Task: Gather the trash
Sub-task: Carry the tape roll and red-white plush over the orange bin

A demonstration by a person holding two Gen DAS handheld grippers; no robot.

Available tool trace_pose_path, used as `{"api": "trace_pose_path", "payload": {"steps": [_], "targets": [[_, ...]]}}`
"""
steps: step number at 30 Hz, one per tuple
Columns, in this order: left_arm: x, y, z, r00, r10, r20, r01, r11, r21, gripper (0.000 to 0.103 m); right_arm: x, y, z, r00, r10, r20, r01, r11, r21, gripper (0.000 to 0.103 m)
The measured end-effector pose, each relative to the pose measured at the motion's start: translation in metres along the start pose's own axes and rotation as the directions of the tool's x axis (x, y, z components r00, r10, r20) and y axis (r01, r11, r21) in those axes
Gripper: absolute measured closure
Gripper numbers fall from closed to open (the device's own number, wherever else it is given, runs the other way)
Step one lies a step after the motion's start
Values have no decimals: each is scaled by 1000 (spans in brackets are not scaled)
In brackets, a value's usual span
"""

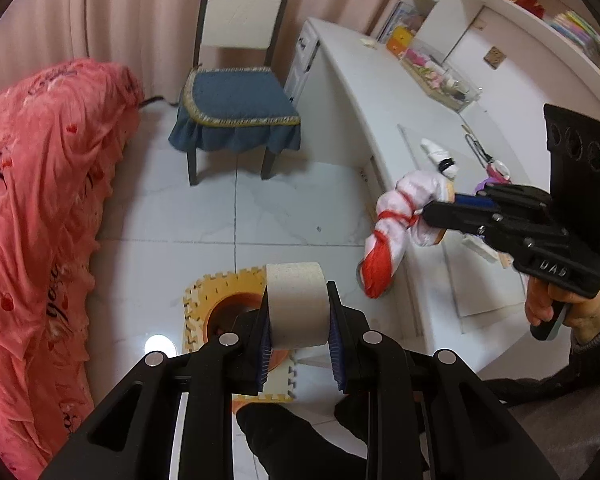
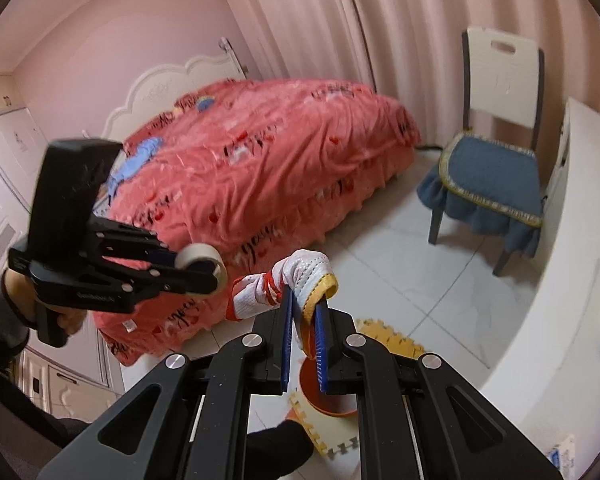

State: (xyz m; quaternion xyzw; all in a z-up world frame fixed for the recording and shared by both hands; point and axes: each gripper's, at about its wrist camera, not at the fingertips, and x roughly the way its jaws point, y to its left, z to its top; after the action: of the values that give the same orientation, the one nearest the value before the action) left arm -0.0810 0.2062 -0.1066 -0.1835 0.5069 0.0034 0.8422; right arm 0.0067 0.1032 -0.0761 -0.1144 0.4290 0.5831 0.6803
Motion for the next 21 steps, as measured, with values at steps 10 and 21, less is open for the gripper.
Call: {"api": "trace_pose_path", "payload": {"steps": [10,21], "targets": [[63,48,-14,992,-43,-119,38,998,-49,77,99,-36,-33,987,-11,-157,27,995,99,92],[146,83,-34,966,-112,-234,86,989,-118,77,214,-55,-62,934,-63,-352,95,993,74,92]]}}
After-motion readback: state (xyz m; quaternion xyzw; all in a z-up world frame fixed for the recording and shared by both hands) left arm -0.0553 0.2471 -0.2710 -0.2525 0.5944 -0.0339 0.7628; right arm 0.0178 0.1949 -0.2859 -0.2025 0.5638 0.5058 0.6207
